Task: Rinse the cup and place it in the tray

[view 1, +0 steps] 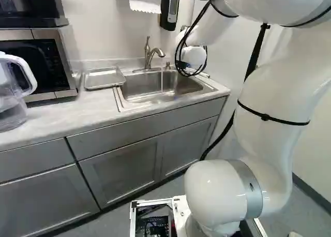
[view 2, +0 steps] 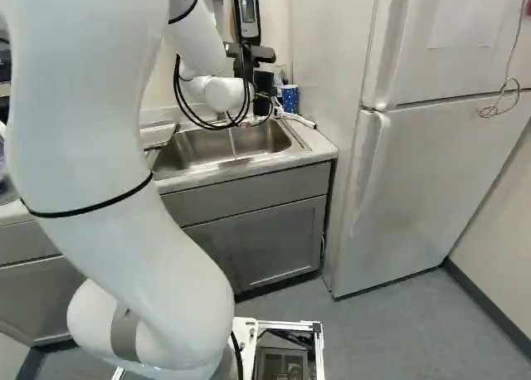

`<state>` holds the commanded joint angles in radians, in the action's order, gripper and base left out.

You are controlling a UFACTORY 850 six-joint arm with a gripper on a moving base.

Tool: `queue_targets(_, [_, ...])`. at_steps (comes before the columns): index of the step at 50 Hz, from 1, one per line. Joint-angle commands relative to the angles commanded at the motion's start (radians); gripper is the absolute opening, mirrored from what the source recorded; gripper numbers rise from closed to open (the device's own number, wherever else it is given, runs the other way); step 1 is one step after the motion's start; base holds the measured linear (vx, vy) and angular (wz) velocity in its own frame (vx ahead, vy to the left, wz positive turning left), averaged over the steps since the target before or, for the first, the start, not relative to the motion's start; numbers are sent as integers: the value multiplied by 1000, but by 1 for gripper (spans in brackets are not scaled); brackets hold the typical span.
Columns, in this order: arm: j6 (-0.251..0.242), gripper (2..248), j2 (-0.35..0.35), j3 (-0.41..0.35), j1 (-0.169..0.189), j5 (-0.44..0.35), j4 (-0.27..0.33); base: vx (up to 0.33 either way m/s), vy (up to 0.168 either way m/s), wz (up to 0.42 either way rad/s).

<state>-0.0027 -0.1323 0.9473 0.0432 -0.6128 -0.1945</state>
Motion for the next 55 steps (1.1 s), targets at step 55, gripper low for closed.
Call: queue_targets(55, [2, 125, -10, 11, 68, 83, 270, 0, 0, 0])
